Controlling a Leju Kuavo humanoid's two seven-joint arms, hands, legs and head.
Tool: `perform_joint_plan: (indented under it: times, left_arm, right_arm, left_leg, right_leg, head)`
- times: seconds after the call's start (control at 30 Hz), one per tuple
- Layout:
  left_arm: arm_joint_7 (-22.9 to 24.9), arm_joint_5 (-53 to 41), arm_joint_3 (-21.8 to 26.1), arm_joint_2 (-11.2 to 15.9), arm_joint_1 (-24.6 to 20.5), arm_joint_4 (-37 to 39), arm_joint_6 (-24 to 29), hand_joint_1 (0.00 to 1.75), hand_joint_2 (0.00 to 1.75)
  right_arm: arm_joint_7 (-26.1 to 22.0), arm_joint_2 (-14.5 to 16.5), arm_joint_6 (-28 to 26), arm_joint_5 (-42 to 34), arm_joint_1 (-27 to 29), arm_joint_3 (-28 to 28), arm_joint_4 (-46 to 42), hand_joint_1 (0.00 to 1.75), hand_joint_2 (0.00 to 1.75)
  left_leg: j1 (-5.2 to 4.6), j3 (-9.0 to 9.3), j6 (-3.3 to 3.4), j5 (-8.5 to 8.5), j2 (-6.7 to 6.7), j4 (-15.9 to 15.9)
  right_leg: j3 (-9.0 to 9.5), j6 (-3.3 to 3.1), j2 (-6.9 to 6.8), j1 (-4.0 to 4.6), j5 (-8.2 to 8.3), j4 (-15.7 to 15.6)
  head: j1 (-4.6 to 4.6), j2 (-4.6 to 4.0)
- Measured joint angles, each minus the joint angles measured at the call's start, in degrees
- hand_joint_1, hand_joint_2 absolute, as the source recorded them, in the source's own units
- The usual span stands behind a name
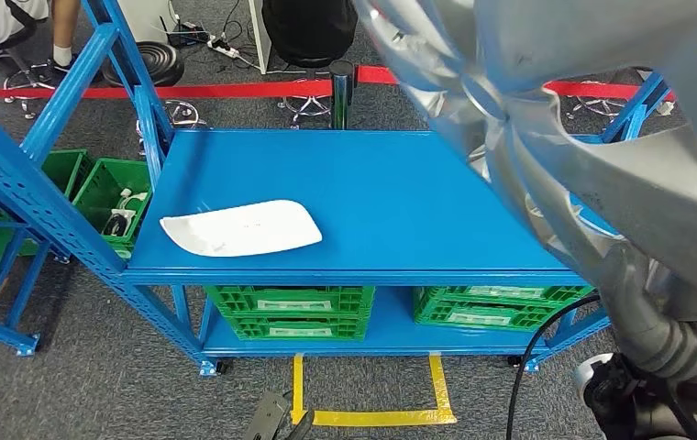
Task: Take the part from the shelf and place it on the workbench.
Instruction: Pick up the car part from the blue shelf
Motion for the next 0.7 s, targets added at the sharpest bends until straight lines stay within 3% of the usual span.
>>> perform_joint_plan:
  times: [0.43,0.7]
  left_arm:
    - [0.1,0.7,1.1,0.0,0.1,-0.4,-0.3,0.0,1.75]
    - [0.2,0.3,1.1,0.1,0.0,-0.9,-0.9,0.0,1.75]
  right_arm:
    - [-4.6,6.6,-0.3,-4.0,3.6,6.8,2.7,1.75,1.75]
    - [-8.5,9.6,0.0,-10.8,3.7,9.4,6.4,1.75,1.75]
  left_leg:
    - [0.0,0.08,-0.1,-0.07,0.45,0.0]
    - [0.0,0.09,-0.11,-0.08,0.46,0.0]
  right_leg:
    - [-0.04,0.0,0.33,0.0,0.01,0.0]
    - [-0.04,0.0,0.37,0.0,0.01,0.0]
  head:
    - [0.02,0.0]
    - [0.03,0.0]
